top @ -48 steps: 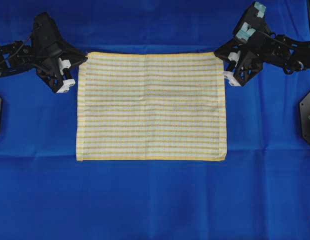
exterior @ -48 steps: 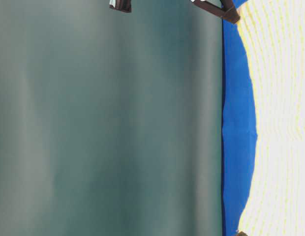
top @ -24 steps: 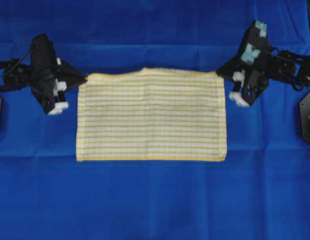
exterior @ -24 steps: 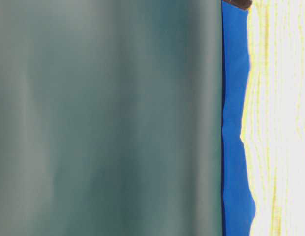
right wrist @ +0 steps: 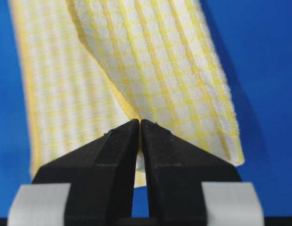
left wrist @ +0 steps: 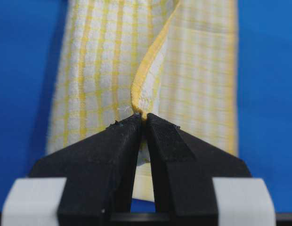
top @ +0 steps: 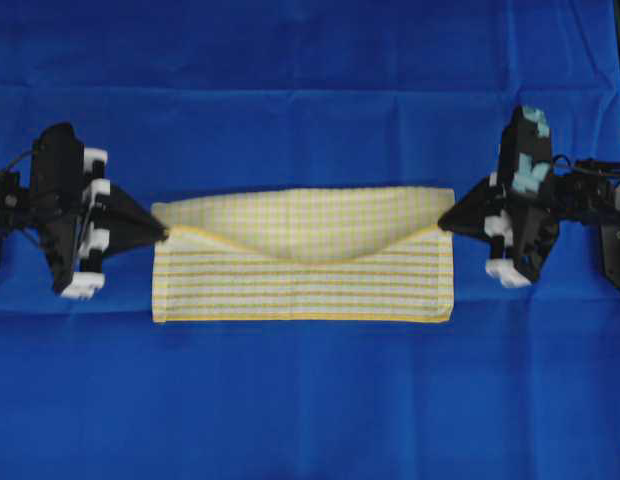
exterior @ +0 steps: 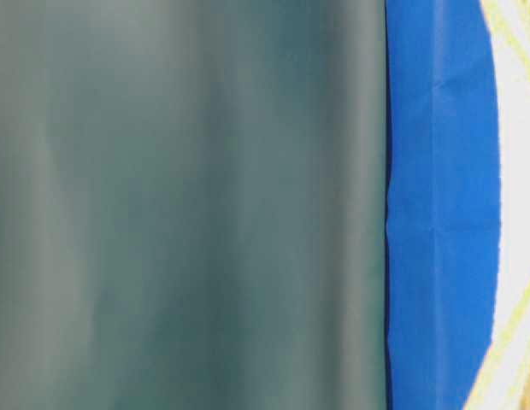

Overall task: Fold the yellow towel.
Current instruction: 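Lift the far edge with both grippers and fold it toward the near edge, then release the towel and raise both grippers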

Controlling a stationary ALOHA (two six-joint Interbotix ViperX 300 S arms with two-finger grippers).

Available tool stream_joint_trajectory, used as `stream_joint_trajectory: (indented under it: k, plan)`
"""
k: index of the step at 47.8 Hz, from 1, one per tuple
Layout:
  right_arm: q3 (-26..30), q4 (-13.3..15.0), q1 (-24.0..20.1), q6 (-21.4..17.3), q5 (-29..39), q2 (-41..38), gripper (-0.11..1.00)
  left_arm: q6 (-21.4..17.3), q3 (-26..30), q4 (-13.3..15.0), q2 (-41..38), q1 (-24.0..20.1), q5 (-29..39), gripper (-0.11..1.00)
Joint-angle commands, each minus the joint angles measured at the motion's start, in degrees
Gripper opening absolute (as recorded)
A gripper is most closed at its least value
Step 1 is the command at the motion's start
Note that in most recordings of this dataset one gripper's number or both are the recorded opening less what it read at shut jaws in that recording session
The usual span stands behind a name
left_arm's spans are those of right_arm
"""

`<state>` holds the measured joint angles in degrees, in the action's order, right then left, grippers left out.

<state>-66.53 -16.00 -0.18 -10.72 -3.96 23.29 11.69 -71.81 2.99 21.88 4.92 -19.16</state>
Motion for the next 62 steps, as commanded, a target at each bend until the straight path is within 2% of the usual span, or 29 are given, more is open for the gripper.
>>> stream_joint_trajectory:
  k: [1,8,16,27,39,50,53,58,62]
  plan:
    - [0.4,-0.2,-2.2,-0.4,-0.3,0.9,0.04,1.3,0.6,0.2,0.4,2.4,-0.3,0.05]
    - [0.4,-0.6,-4.8,-1.6,-0.4,0.8,0.04,3.2,0.7,0.2,0.3,5.7,-0.3,0.05]
    - [0.4,-0.8,-6.8,-2.1,-1.2,0.6,0.04,3.5,0.8,0.2,0.0,7.7,-0.3,0.05]
    - [1.1,-2.0,-9.0,-2.1,-1.3,-1.3,0.04,3.4,1.2,0.2,-1.5,8.3,-0.1,0.05]
    - [2.2,-2.0,-10.0,-2.1,-1.1,-3.8,0.04,3.3,3.0,0.2,-4.3,8.3,2.5,0.05]
    - [3.4,-2.0,-13.3,-2.1,-1.3,-5.6,0.04,3.3,4.4,0.2,-5.8,8.3,5.4,0.05]
    - [3.6,-2.2,-13.6,-2.1,-1.3,-6.0,0.04,3.3,4.5,0.2,-5.8,8.3,5.6,0.09]
    - [4.1,-2.4,-13.7,-2.1,-1.3,-6.7,0.05,3.3,4.5,0.2,-5.8,8.3,5.6,0.2]
    - [4.3,-2.4,-13.6,-2.1,-1.3,-6.9,0.06,3.4,4.5,0.2,-5.7,8.0,5.6,0.39]
